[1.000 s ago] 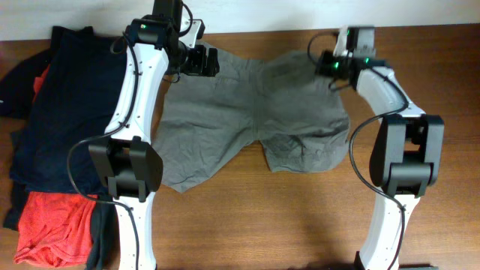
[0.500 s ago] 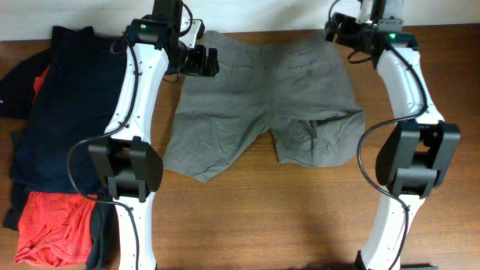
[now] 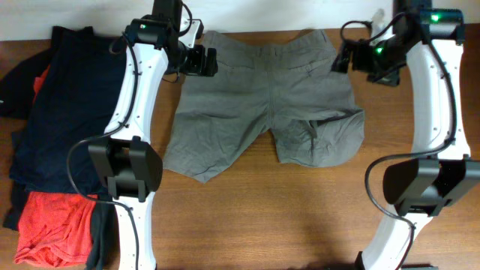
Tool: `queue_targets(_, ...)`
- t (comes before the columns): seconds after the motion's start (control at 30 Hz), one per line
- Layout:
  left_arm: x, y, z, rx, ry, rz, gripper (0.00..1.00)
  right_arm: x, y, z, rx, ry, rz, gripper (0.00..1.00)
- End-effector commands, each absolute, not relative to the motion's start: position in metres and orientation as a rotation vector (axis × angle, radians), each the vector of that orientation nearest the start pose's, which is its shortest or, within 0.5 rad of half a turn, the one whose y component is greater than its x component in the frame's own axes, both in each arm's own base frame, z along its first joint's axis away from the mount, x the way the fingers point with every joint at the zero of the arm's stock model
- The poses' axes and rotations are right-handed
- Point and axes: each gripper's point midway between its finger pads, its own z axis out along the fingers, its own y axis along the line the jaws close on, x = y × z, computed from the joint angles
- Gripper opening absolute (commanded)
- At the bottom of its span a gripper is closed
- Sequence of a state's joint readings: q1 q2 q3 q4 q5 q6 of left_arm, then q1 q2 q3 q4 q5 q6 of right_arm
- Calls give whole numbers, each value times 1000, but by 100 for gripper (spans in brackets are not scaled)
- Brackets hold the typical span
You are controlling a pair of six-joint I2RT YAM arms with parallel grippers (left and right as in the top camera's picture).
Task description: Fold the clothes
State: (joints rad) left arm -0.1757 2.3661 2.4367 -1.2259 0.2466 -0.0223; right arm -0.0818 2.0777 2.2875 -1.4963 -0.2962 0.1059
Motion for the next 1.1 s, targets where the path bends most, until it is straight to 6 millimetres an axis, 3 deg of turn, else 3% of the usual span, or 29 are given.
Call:
queue_targets(0.0, 536, -112, 161, 190, 2703, -450, 99, 424, 45, 219, 18, 2915, 362, 97)
queue_targets(0.17, 541, -76, 169, 62, 2680, -544, 99, 396, 81, 197, -145, 3047, 289, 88)
queue_targets(0.3, 542, -54, 168, 6, 2684, -539, 99, 379, 109, 169, -258, 3127, 270, 81)
queue_targets(0.53, 542, -46, 167, -14, 2687, -517, 99, 348, 148, 103, -311, 3242, 212, 78)
queue_targets(0.7, 540, -48, 167, -12, 2695, -519, 99, 343, 155, 69, -313, 3215, 7, 78)
queue_targets(0.87, 540, -48, 166, -10, 2699, -519, 99, 349, 152, 48, -320, 3138, -168, 77)
queue_targets(1.07, 539, -48, 166, -11, 2702, -516, 99, 348, 127, 31, -334, 3116, -339, 77)
